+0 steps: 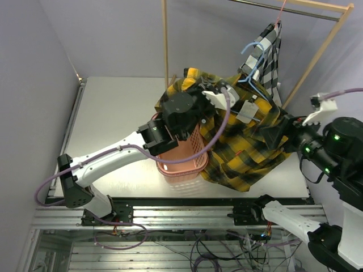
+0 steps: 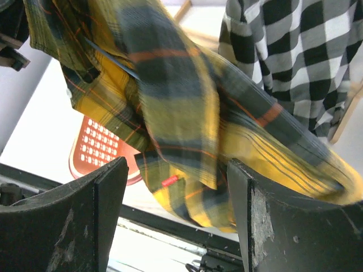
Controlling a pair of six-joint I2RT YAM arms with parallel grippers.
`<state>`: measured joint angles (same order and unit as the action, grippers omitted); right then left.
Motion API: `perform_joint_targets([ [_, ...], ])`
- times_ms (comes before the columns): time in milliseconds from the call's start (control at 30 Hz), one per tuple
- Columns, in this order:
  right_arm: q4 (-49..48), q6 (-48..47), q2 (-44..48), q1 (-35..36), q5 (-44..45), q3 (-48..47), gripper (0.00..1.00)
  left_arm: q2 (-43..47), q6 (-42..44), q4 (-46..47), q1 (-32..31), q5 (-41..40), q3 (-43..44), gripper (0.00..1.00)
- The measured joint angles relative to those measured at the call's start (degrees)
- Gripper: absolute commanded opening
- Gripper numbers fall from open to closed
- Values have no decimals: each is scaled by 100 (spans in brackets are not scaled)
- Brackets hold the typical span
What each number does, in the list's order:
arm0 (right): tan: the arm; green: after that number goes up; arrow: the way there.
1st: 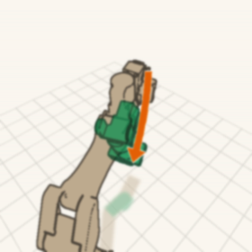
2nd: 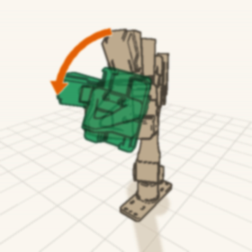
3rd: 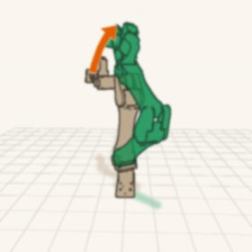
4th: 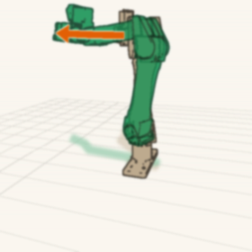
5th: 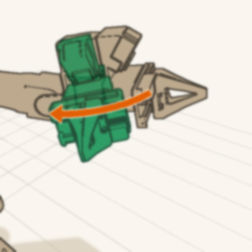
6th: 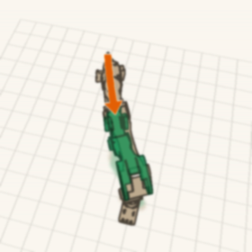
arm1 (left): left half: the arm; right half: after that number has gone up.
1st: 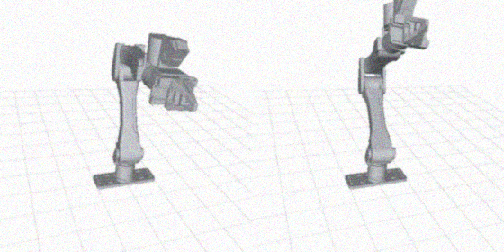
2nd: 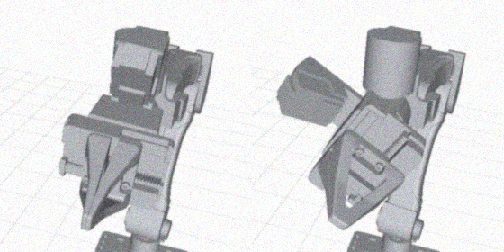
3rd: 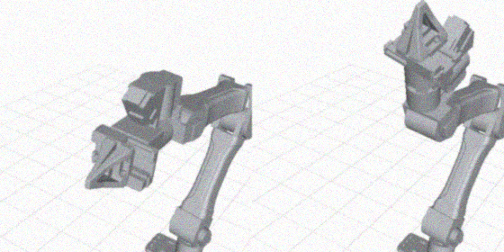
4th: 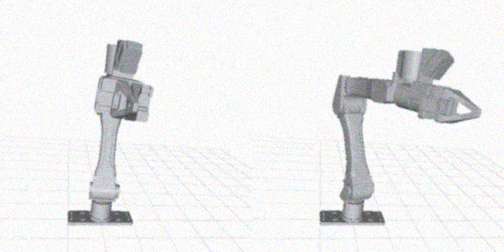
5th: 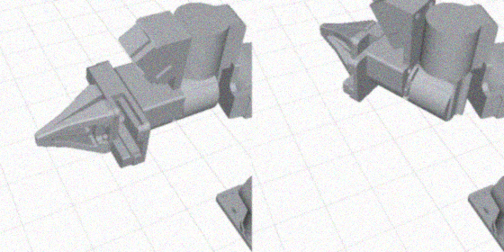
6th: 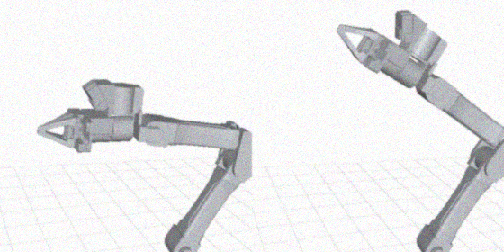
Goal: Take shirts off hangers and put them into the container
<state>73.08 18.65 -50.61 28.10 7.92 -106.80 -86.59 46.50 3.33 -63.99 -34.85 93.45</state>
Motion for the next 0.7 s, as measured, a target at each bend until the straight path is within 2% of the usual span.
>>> perform_joint_targets([
  [200, -254, 57, -66, 0, 63, 737, 69, -415, 256, -46, -459, -737, 48, 7],
  [700, -323, 387, -107, 0, 968, 1698, 60, -654, 278, 28, -485, -1464, 229, 7],
])
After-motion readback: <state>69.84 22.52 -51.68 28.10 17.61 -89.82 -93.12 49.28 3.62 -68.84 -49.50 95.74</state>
